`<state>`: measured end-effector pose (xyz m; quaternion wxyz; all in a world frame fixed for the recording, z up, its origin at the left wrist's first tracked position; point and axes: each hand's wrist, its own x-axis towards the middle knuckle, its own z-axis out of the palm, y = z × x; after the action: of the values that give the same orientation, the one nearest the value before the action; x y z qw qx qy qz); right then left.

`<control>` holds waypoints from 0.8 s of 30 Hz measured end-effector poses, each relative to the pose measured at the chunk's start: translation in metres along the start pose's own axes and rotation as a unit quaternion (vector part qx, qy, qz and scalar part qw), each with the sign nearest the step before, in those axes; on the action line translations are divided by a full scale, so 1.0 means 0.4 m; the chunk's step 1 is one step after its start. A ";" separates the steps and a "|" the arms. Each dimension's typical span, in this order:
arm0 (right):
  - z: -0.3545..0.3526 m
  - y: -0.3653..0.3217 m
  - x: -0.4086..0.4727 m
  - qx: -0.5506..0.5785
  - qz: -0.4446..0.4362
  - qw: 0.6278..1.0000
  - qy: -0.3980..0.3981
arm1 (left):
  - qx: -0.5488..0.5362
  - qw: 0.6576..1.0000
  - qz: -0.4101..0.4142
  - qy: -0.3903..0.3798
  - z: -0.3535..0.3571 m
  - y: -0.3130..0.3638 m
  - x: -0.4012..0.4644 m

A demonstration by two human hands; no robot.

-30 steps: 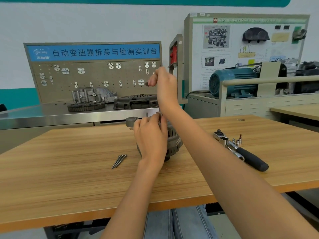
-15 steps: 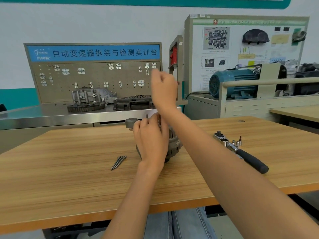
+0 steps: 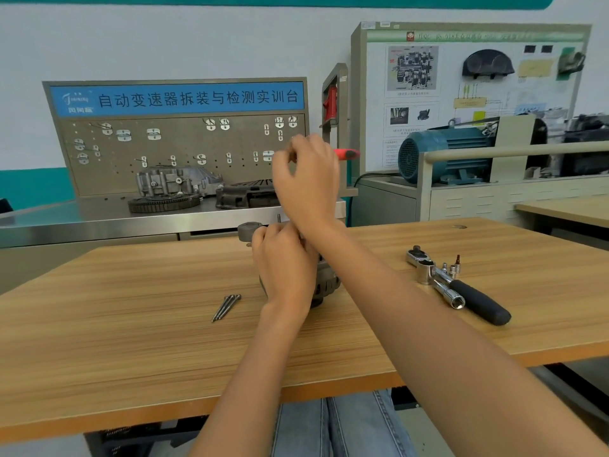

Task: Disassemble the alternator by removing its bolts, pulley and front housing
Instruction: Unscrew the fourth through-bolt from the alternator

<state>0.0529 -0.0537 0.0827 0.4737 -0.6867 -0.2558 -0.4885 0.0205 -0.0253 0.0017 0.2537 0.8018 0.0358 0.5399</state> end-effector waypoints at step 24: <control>-0.038 0.008 0.088 0.511 0.286 0.794 -0.164 | 0.037 0.999 0.006 0.015 0.007 0.008 0.000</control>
<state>0.0625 -0.0726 0.1146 0.8246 -0.4564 -0.3343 -0.0092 0.0224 -0.0290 0.0024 0.2196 0.8030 0.0545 0.5514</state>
